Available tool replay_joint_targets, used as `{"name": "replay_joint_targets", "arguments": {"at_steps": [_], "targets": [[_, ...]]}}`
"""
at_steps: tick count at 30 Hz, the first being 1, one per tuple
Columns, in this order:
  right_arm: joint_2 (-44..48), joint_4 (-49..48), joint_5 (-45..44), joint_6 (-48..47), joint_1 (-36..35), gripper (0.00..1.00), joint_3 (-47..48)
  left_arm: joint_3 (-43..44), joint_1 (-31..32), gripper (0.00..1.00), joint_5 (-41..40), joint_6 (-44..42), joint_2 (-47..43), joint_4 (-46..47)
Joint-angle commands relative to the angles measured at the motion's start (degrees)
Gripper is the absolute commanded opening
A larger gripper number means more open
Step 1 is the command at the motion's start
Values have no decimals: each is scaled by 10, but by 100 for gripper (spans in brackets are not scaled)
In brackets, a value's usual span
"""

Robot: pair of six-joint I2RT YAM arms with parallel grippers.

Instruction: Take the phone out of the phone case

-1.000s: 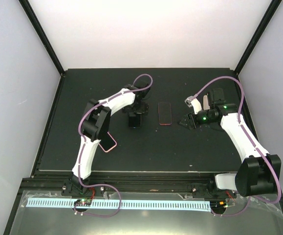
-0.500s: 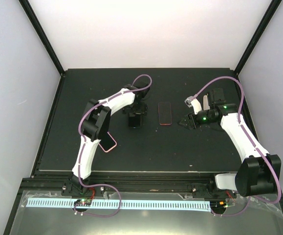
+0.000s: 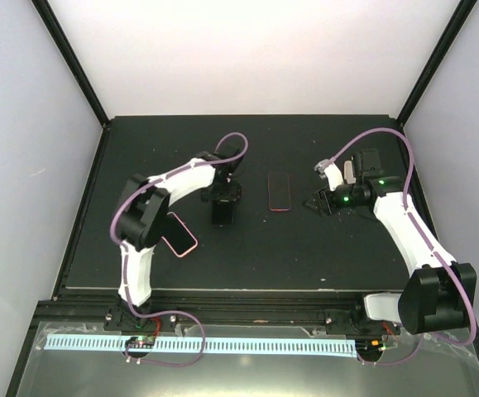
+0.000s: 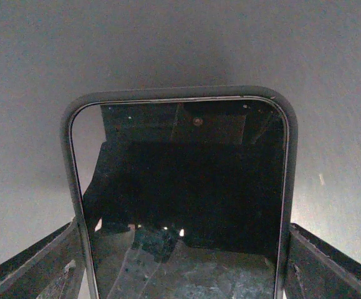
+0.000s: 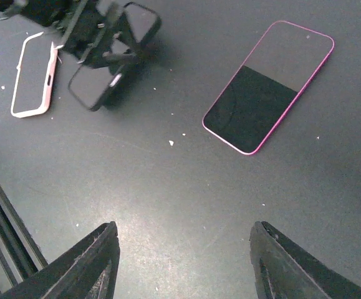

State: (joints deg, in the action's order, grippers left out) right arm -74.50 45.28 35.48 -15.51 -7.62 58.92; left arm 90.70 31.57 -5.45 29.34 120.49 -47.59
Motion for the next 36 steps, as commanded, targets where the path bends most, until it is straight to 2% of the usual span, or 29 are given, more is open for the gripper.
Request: {"name": "replay_joint_targets", "arguments": {"at_steps": [1,6,9,15,22,29,36], "targets": [[15,-11,22,13,1,58,15,-75,18,62,13,13,-178,72],[13,9,52,38,-8,57,59,-189,66,59,8,63,-329,162],[14,0,63,70,-20,56,81,-246,95,58,4,122,-403,223],[15,-57,63,152,-60,54,102,-332,154,59,-69,228,-516,324],[12,-74,9,165,-167,55,119,-334,176,59,-121,250,-534,339],[14,-79,-53,169,-231,56,106,-336,184,58,-136,255,-540,360],[-30,-68,-62,163,-277,54,124,-330,195,58,-162,257,-539,366]]}}
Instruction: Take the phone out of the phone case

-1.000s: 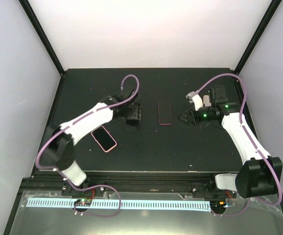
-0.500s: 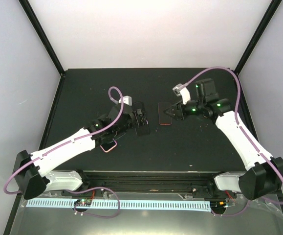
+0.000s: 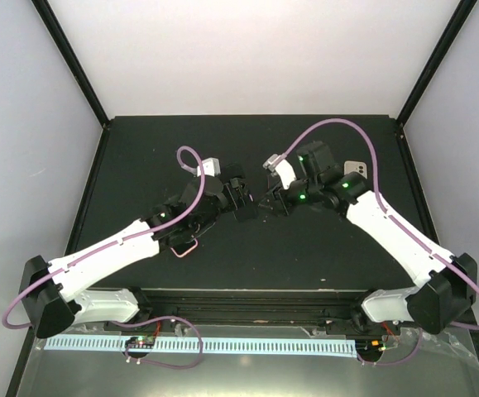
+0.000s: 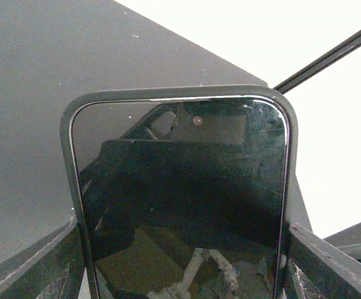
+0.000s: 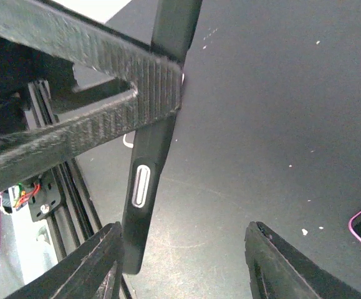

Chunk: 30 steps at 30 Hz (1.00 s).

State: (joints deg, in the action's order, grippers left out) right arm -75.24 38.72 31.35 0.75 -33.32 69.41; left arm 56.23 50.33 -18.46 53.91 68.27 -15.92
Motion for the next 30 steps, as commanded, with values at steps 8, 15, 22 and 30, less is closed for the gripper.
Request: {"name": "replay_joint_targets", "arguments": {"at_steps": [8,15,22,30], "targets": [[-53,-15,-8,18,-41,39,34,13,12,58,-44,19,-4,62],[-56,-20,7,27,-42,35,31,25,13,58,-45,19,13,65],[-46,-28,-6,36,-41,14,24,30,13,61,-46,16,20,65],[-44,-32,4,43,-37,1,25,36,6,99,-61,-85,-1,49]]}}
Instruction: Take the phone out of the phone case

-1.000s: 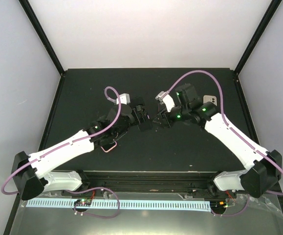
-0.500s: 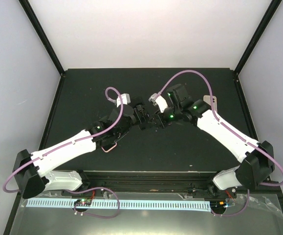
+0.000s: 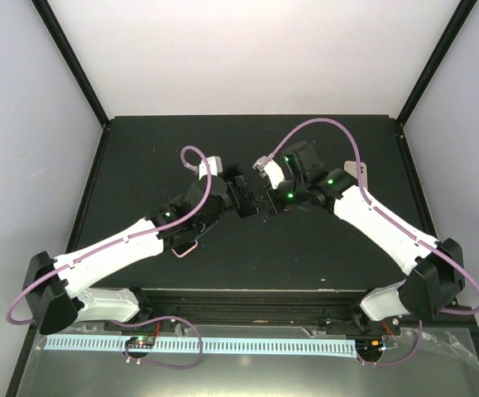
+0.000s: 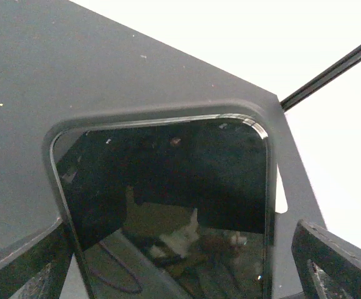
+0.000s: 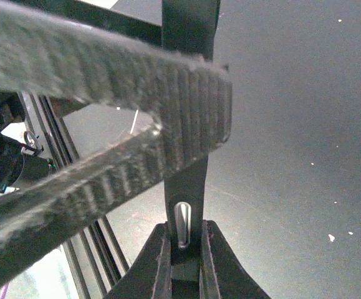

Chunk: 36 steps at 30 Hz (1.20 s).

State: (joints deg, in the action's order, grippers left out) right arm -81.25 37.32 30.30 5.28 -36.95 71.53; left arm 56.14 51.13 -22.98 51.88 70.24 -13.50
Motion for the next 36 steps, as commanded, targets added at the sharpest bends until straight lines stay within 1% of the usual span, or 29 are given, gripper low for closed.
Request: {"name": "replay_joint_targets", "arguments": {"at_steps": [1,5,8,10,12,14,16,18,20,22,24,26,27,29,31,34,36], "targets": [[19,-14,16,-5,6,1,5,38,-7,99,-15,-83,-28,17],[46,-9,31,-20,46,1,-9,20,-23,99,-3,-171,-84,11],[69,2,61,-54,78,1,-15,-26,-39,99,40,-236,-146,37],[87,14,95,-85,98,1,-18,-65,-59,99,107,-266,-186,59],[109,27,133,-115,113,1,-24,-111,-85,99,230,-283,-225,97],[137,45,172,-153,123,1,-31,-164,-109,99,350,-308,-260,156],[167,66,181,-194,125,1,-40,-187,-121,98,408,-324,-281,174],[195,75,174,-215,124,1,-52,-181,-129,93,448,-353,-283,154],[215,88,181,-226,124,1,-60,-181,-134,92,489,-368,-283,160],[229,100,210,-237,124,1,-67,-194,-135,91,539,-357,-277,216],[234,110,242,-244,124,1,-74,-204,-135,90,582,-322,-257,283],[239,112,265,-240,124,1,-82,-199,-135,88,617,-287,-223,329],[242,110,270,-237,124,1,-87,-193,-135,86,646,-277,-207,344],[246,106,278,-231,124,1,-94,-191,-130,80,679,-250,-177,400],[251,100,283,-221,124,1,-99,-191,-128,72,686,-230,-155,439],[263,83,284,-200,124,1,-108,-196,-126,61,657,-209,-141,474],[270,69,282,-190,124,1,-117,-203,-125,55,651,-192,-129,515]]}}
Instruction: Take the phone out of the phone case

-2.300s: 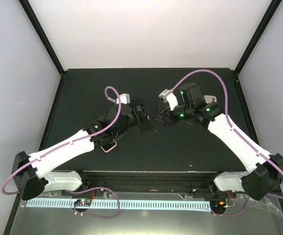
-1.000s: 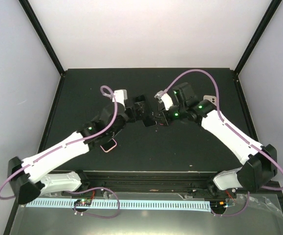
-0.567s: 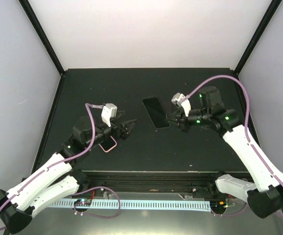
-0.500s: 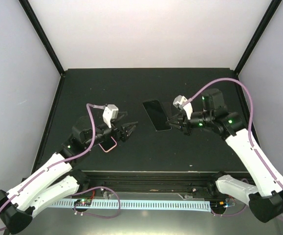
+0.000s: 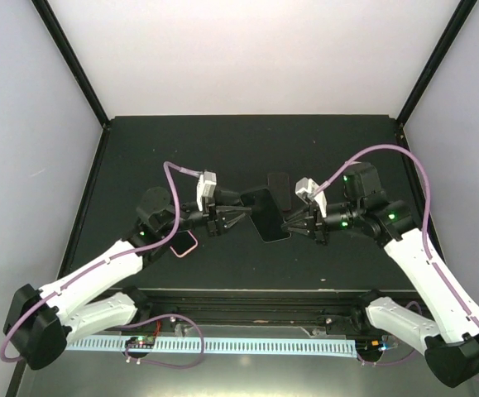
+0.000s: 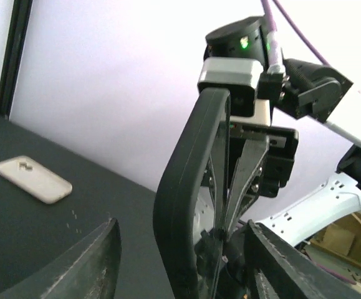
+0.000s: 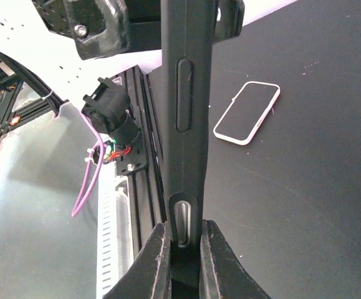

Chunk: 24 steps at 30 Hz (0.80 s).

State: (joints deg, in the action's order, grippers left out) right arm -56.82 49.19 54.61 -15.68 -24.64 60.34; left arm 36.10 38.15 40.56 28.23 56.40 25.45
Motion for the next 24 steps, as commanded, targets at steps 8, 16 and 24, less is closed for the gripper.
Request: {"name": "replay_joint_targets", "arguments": {"at_steps": [8,16,24], "targets": [[37,-86,-1,67,1,1,-22,3,20,41,20,57,45,168],[24,-105,13,91,1,1,-33,5,46,32,16,50,61,178],[24,-105,21,93,1,1,-39,9,54,22,14,49,60,167]]}}
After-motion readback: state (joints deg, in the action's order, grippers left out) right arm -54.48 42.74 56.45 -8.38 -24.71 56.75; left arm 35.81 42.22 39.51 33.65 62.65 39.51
